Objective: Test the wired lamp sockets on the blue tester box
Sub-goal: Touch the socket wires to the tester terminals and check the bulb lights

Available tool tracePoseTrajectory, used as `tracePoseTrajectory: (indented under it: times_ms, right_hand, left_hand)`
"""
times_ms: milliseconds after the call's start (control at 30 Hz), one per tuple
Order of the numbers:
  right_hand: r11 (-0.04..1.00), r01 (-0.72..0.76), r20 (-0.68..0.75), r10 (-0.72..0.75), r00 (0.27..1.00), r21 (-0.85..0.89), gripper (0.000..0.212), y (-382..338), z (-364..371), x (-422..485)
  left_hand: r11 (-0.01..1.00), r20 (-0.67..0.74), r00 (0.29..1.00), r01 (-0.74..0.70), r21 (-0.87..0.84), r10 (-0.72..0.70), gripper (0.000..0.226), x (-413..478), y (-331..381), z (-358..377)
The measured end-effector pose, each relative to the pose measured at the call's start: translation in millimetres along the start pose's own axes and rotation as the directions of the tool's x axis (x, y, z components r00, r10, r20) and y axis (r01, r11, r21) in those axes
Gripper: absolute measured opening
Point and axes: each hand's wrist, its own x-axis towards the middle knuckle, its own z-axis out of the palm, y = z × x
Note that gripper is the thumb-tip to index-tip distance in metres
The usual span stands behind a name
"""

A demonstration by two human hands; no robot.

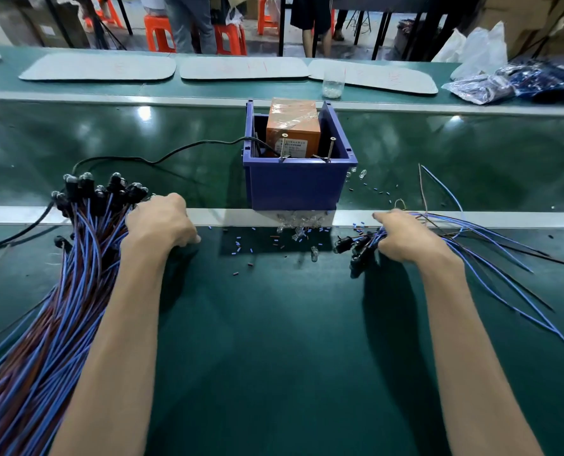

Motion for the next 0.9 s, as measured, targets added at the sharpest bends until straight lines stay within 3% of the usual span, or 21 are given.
tracePoseTrajectory:
  times_ms: [167, 333, 533, 633, 733, 800, 900]
  right_hand:
    - [1.0, -0.002, -0.02, 0.002, 1.0, 0.005, 0.063, -1, -1, 4]
    - [0.999, 0.007, -0.035, -0.005, 0.999, 0.04, 0.054, 2, -1, 7]
    - [0.998, 0.019, 0.006, -0.02, 1.0, 0.058, 0.051, 4, 3, 10]
    - [0.999, 0.039, -0.106, -0.038, 0.994, 0.011, 0.046, 3, 3, 9]
    - [0.964, 0.206, -0.217, -0.168, 0.962, 0.169, 0.039, -2, -2, 6]
    - [0.885, 0.346, -0.218, -0.287, 0.933, 0.313, 0.036, -11, -5, 1]
    - [0.742, 0.487, -0.239, -0.424, 0.873, 0.462, 0.037, -32, -2, -9]
  left_hand:
    - [0.995, -0.005, 0.998, 0.061, -0.076, -0.062, 0.035, 1, -10, -3]
    - [0.992, 0.019, 0.999, 0.051, -0.119, -0.049, 0.012, 0, -1, 4]
    - [0.988, -0.114, 0.99, -0.097, -0.122, 0.084, 0.017, -7, 18, 3]
    - [0.974, -0.204, 0.963, -0.199, -0.106, 0.174, 0.021, -14, 29, 1]
    - [0.945, -0.27, 0.93, -0.296, -0.139, 0.252, 0.022, -26, 45, 0]
    - [0.898, -0.302, 0.904, -0.377, -0.226, 0.303, 0.02, -36, 57, 1]
    - [0.754, -0.303, 0.864, -0.501, -0.425, 0.403, 0.016, -46, 73, 4]
